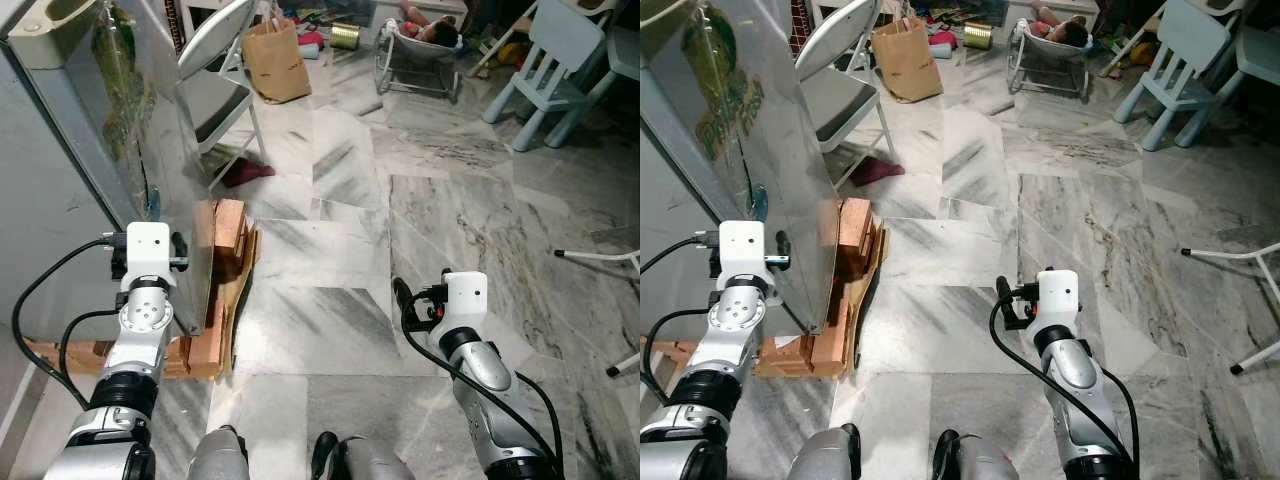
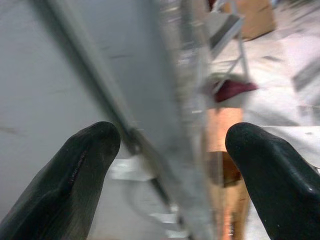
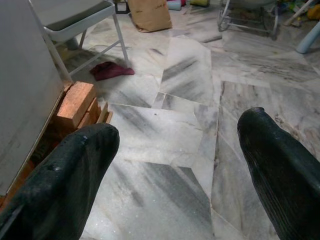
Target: Restocking fridge
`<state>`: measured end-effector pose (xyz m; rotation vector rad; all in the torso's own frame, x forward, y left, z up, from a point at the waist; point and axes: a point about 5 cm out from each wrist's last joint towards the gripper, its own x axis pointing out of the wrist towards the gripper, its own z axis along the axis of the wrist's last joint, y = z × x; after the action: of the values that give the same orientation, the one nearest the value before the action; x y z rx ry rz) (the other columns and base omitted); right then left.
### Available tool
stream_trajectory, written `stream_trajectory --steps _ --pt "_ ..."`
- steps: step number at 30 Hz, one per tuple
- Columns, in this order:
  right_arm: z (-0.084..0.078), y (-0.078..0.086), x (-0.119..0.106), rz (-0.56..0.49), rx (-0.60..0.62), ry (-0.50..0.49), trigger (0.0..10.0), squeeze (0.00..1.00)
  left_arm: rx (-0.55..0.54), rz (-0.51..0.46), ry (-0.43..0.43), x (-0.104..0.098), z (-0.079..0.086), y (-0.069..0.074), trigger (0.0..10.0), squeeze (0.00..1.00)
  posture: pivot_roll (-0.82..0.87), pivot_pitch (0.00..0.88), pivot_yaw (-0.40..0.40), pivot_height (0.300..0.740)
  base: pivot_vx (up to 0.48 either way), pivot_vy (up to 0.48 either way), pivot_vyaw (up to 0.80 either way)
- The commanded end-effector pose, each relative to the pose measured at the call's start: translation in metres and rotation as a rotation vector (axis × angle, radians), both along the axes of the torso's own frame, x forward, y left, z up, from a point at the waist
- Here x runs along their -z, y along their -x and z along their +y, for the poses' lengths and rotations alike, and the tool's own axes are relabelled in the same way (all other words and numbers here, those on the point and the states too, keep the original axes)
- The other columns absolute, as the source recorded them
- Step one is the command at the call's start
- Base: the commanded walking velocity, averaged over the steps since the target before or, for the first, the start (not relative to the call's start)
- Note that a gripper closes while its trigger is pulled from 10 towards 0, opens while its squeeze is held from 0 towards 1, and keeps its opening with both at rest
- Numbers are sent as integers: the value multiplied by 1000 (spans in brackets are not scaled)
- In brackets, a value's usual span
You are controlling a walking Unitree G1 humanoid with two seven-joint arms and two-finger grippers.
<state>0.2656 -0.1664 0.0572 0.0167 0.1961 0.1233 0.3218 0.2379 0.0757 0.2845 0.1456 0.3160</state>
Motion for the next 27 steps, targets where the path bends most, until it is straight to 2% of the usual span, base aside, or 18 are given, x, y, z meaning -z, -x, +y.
stream_trajectory --steps 1,7,11,15,21,27 --pt "-4 1 0 7 9 6 10000 0 -25 9 -15 0 2 -1 10000 0 65 116 -112 740 0 0 0" --pt "-4 0 -1 4 10 4 10000 0 -9 -38 14 -13 1 -12 10000 0 63 115 -112 740 0 0 0" --pt "-4 1 0 6 12 5 10000 0 75 -84 41 -23 -14 -22 10000 0 59 114 -111 740 0 0 0" --pt "-5 1 1 13 14 11 10000 0 112 -96 40 -27 -21 -25 10000 0 59 113 -111 740 0 0 0" --pt "-9 3 7 48 24 29 10000 0 250 -132 32 -36 -50 -32 10000 0 60 112 -109 740 0 0 0" --pt "-8 2 7 51 22 29 10000 0 288 -136 28 -40 -61 -37 10000 0 63 110 -110 740 0 0 0"
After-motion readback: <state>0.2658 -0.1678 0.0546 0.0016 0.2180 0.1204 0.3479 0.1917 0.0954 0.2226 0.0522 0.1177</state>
